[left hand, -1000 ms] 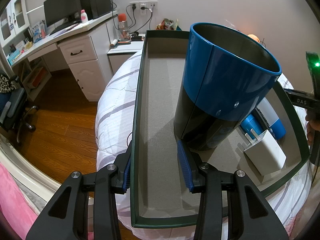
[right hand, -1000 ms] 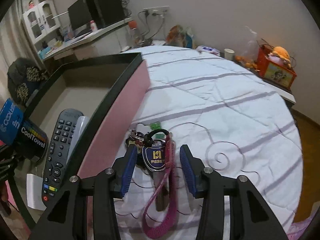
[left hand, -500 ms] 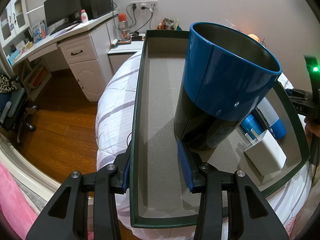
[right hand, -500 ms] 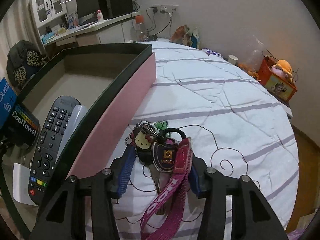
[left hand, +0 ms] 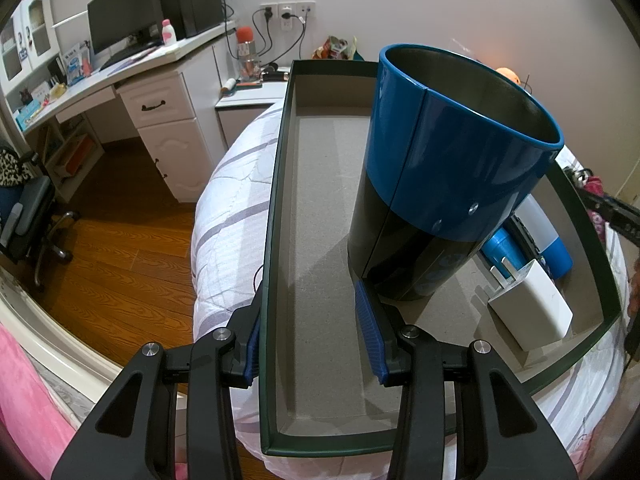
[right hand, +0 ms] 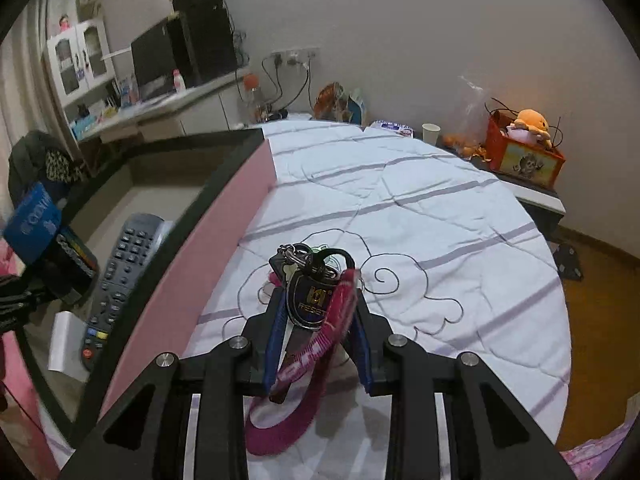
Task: Organize rigid objects
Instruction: 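Lift the keys by the pink strap with the right tool, gathering the keychain, then carry the keys into the tray box and open the right tool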
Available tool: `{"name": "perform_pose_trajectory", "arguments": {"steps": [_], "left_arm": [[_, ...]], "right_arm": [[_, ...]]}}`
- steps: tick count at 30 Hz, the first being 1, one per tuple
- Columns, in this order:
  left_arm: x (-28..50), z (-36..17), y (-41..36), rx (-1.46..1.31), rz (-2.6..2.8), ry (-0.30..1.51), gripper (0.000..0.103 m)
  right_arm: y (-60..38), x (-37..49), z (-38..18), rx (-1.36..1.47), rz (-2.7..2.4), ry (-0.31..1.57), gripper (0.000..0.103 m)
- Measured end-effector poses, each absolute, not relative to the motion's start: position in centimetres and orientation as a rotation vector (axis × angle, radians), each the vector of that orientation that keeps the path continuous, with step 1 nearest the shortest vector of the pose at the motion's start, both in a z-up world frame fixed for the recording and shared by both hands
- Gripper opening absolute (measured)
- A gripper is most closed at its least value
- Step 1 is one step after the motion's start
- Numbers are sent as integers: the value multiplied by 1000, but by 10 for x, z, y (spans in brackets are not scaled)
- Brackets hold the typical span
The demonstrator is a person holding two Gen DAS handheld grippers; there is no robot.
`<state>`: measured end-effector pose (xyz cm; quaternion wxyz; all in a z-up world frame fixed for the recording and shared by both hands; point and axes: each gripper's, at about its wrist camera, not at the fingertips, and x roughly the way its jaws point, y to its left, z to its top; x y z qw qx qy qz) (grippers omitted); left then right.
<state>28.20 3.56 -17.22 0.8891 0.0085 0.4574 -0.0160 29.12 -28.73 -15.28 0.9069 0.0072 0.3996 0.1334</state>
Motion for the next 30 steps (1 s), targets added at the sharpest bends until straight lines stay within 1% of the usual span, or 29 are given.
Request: {"name": "perform_pose_trajectory", "arguments": {"steps": [5, 14, 30], "left_arm": [[282, -172, 36, 17, -34, 949, 41], [282, -172, 36, 17, -34, 949, 41], [282, -172, 35, 16, -34, 948, 41]], "right_arm": [[-286, 285, -138, 2, 251, 774, 31], [-276, 283, -117, -28, 255, 742, 31], [-230, 278, -57, -107, 306, 612, 31]]}}
